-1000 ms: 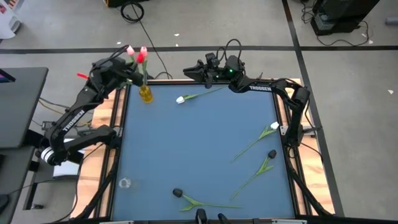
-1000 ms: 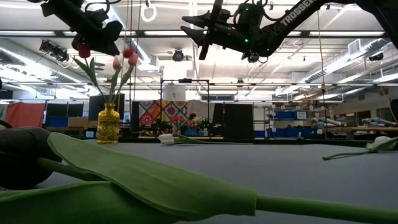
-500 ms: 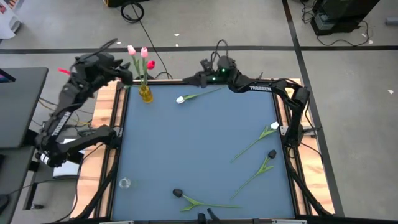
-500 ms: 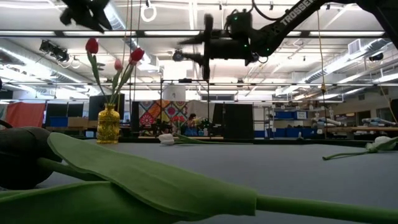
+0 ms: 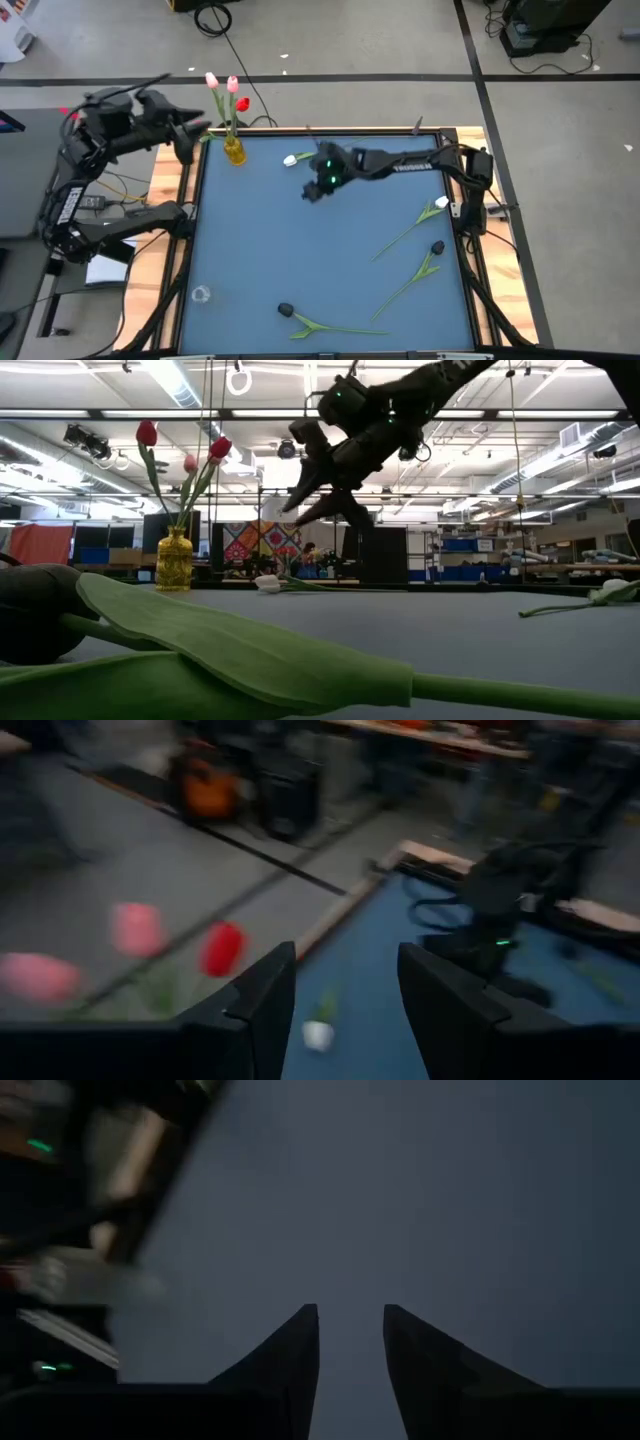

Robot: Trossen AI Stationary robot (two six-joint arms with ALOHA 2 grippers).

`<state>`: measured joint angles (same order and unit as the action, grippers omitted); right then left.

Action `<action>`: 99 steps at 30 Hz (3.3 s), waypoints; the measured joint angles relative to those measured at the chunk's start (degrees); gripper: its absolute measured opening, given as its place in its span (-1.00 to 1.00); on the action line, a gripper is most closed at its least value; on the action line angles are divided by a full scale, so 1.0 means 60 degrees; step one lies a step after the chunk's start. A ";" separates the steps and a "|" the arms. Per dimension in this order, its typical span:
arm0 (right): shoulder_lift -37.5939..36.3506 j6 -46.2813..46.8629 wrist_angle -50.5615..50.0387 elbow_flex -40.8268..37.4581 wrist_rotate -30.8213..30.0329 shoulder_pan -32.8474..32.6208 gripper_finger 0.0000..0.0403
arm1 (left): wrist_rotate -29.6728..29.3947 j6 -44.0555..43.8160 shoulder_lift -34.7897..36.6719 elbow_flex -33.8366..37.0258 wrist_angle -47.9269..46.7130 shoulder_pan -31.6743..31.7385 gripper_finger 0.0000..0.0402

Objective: Sort flowers into vase by color
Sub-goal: Put the bottom white flower into the transparent vase

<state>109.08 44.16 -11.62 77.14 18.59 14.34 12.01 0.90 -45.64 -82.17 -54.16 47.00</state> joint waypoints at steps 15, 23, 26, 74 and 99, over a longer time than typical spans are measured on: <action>0.0000 0.1129 -0.5367 0.0000 -0.1163 -0.3542 -0.39 | 0.0160 -0.0215 -0.1522 0.0018 -0.0751 -0.3215 -0.09; -0.0267 -0.2796 -1.0104 0.0000 -0.1675 -0.4558 -0.39 | -0.0027 -0.0802 -0.1960 0.0018 -0.1331 -0.4566 -0.09; -0.0397 -0.4548 -1.1431 -0.0058 -0.2388 -0.4463 -0.39 | -0.0616 -0.1085 -0.1978 0.0018 -0.1356 -0.5054 -0.09; -0.4587 -1.1362 -0.7156 -0.6821 -0.2804 -0.1032 -0.47 | -0.3328 -0.3889 -0.4438 0.0018 -0.1123 -0.6382 -0.09; -0.3362 -0.1891 -0.4396 -0.2407 0.3963 0.0655 -0.94 | -0.3341 -0.1359 -0.4343 0.0004 -0.0353 -0.7032 -0.09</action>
<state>88.90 32.81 -37.99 62.71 42.36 18.27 -8.03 -7.25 -71.69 -82.15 -56.27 4.81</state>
